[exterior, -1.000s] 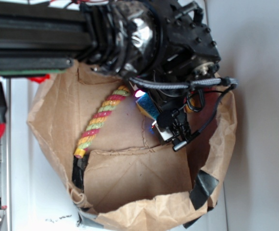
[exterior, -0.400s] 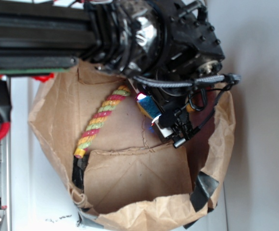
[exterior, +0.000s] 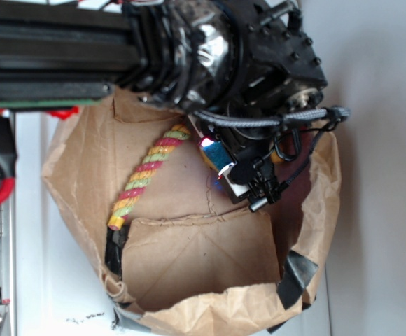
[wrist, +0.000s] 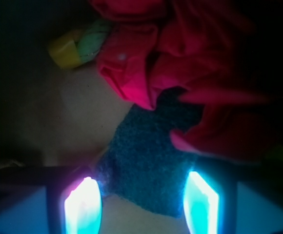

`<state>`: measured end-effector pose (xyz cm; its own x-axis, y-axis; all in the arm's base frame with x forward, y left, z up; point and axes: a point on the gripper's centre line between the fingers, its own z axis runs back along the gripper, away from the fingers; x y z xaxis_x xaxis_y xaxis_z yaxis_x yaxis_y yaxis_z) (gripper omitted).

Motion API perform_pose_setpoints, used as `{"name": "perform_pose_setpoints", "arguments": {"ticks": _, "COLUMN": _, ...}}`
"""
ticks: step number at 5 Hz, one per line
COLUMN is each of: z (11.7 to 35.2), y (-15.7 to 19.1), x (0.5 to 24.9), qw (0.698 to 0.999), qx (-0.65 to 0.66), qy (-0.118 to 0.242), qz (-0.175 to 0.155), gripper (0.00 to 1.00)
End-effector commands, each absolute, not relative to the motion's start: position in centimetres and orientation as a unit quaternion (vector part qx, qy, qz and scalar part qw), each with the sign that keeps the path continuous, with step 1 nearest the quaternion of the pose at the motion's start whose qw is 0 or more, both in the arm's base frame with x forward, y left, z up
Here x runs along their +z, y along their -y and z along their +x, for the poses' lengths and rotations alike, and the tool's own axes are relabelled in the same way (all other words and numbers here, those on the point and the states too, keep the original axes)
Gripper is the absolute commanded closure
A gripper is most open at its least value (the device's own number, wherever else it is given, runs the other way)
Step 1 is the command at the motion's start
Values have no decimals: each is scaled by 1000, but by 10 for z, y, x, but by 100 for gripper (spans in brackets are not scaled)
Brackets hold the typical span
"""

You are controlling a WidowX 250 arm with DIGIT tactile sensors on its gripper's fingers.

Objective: Grab the green sponge.

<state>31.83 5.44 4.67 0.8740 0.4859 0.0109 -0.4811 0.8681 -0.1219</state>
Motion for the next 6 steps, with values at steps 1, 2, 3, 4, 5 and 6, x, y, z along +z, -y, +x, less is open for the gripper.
{"name": "perform_pose_setpoints", "arguments": {"ticks": 1, "z": 319, "y": -69, "x": 76, "qw": 965, "qx": 239, "qy": 79, "qz": -71, "gripper": 100}}
{"name": "perform_pose_setpoints", "arguments": {"ticks": 2, "z": 303, "y": -79, "x": 111, "qw": 961, "qx": 239, "qy": 102, "qz": -93, "gripper": 100}}
{"name": "perform_pose_setpoints", "arguments": {"ticks": 3, "z": 293, "y": -93, "x": 139, "qw": 956, "qx": 246, "qy": 110, "qz": -117, "gripper": 100}}
{"name": "perform_pose_setpoints", "arguments": {"ticks": 4, "z": 287, "y": -90, "x": 143, "qw": 956, "qx": 242, "qy": 114, "qz": -117, "gripper": 100}}
{"name": "perform_pose_setpoints", "arguments": {"ticks": 5, "z": 284, "y": -86, "x": 145, "qw": 958, "qx": 236, "qy": 116, "qz": -116, "gripper": 100}}
{"name": "perform_pose_setpoints", "arguments": {"ticks": 6, "z": 285, "y": -85, "x": 141, "qw": 957, "qx": 238, "qy": 116, "qz": -115, "gripper": 100}}
